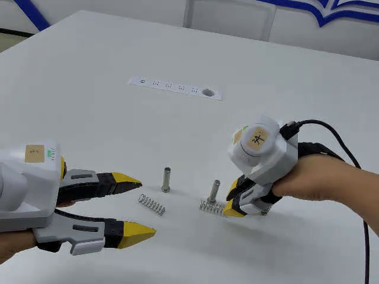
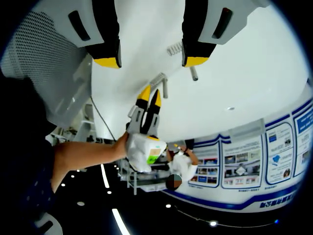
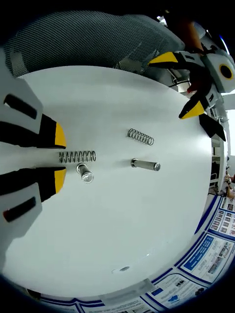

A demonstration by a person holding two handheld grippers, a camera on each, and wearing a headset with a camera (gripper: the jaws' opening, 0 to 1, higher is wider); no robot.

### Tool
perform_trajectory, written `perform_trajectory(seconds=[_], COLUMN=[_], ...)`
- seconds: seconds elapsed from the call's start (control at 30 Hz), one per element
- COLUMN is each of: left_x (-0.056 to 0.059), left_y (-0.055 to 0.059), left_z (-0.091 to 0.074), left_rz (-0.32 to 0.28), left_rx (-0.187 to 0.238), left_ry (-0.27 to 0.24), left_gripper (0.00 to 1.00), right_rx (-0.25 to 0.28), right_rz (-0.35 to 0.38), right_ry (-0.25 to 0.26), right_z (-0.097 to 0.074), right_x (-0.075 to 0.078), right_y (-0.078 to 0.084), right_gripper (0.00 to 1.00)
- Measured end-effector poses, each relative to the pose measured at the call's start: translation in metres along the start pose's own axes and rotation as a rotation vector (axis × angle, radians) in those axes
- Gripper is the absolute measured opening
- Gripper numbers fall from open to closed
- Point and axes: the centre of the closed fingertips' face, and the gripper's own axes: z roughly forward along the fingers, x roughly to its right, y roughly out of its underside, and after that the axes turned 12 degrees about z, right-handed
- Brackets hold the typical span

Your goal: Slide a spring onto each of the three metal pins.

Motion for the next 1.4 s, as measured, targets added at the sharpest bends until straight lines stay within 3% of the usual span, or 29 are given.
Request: perform_trajectory(seconds=[0.27, 0.6, 0.9, 1.2, 1.4], left_x=[0.001, 0.002, 0.008, 0.012, 0.018], left_y=[0.000, 0.000, -0.002, -0.012, -0.018], left_z=[0.001, 0.003, 0.014, 0.027, 0.034], left_rz=[0.001, 0.005, 0.031, 0.068, 0.093], left_rx=[-0.002, -0.005, -0.021, -0.014, -0.008], left_ry=[0.004, 0.013, 0.066, 0.120, 0.158], left_gripper=[0.50, 0.50, 0.48, 0.45, 0.40], right_rx=[-0.028, -0.026, -0.018, 0.016, 0.036], right_rz=[-0.001, 0.013, -0.028, -0.090, -0.154], right_ry=[-0.015, -0.028, -0.044, -0.071, -0.091], right_z=[0.013, 0.012, -0.012, -0.043, -0.054], right_x=[-0.001, -0.003, -0.024, -0.050, -0.069], right_y=[0.005, 0.005, 0.000, -0.020, -0.035], right_gripper=[0.13, 0.11, 0.11, 0.11, 0.11])
